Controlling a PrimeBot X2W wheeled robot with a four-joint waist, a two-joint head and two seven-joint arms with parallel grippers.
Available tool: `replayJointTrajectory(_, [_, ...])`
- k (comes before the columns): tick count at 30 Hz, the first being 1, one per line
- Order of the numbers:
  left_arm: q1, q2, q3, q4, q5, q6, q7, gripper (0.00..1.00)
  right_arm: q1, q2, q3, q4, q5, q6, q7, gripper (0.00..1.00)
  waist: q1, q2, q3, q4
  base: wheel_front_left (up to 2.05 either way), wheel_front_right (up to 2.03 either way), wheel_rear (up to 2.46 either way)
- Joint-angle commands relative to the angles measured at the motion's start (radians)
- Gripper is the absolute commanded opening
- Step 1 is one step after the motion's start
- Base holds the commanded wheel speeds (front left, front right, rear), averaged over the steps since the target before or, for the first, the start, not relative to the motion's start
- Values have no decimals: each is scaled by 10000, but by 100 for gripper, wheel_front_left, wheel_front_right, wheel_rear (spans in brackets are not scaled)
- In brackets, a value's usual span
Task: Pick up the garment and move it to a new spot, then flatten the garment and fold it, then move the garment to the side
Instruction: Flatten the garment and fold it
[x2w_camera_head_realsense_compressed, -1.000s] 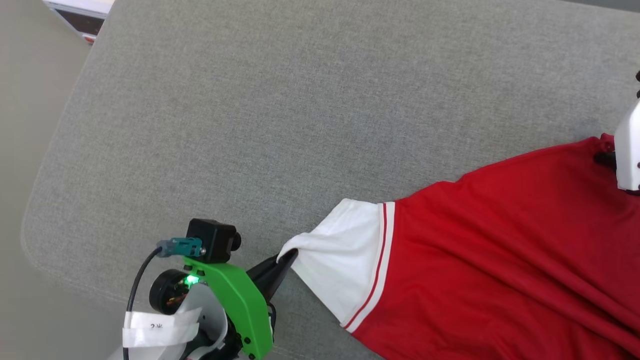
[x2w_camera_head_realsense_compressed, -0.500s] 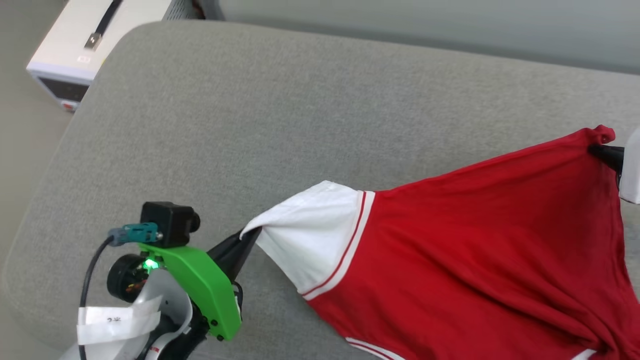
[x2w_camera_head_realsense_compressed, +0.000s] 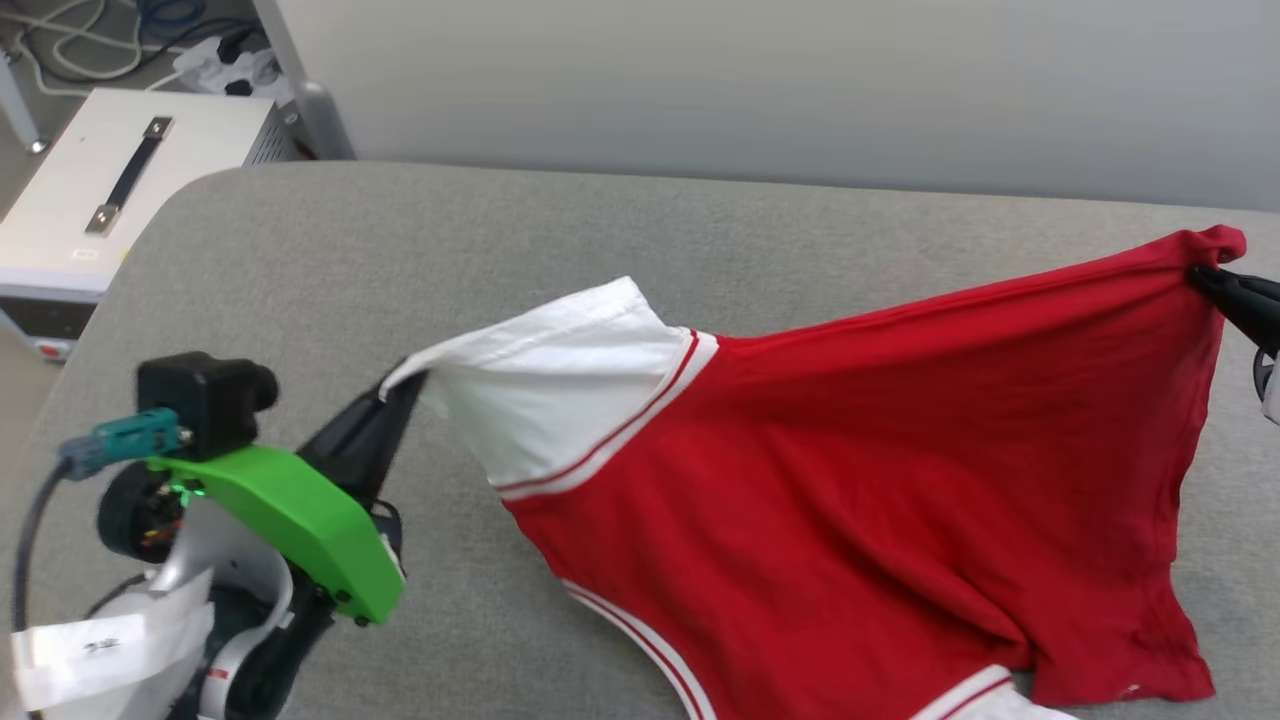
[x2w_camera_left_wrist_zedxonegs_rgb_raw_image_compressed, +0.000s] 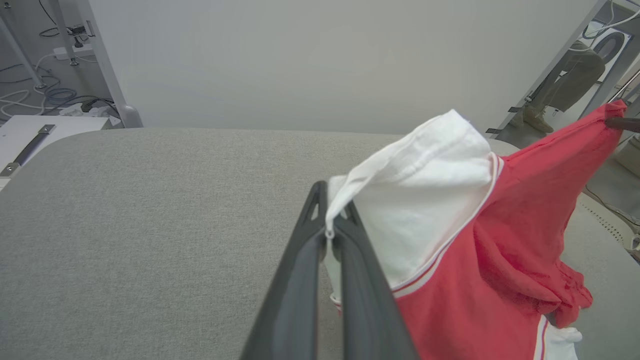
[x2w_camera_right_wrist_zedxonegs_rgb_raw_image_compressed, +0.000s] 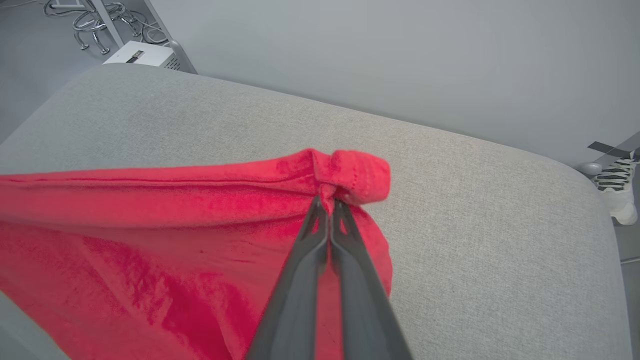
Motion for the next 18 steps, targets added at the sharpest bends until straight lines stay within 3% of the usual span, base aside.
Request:
replayJointTrajectory(1, [94,142,203,-95,158,83,-143,0,220,-81,-120,-205,37,-9,-117,0,0,-1,-346,-348,0,0,0])
replayJointTrajectory(9, [-386,401,1058,-652,405,234,-743,0,588,1,-1173,-1614,-121,-9,-742,0,0,-1,-417,-696,0,0,0])
replayJointTrajectory(18, [-1564,688,2091,-1015,853,174,-1578,0,242,-159,-1868,-2222,-199,-9,-1346,0,0,-1,-482,-958,0,0,0])
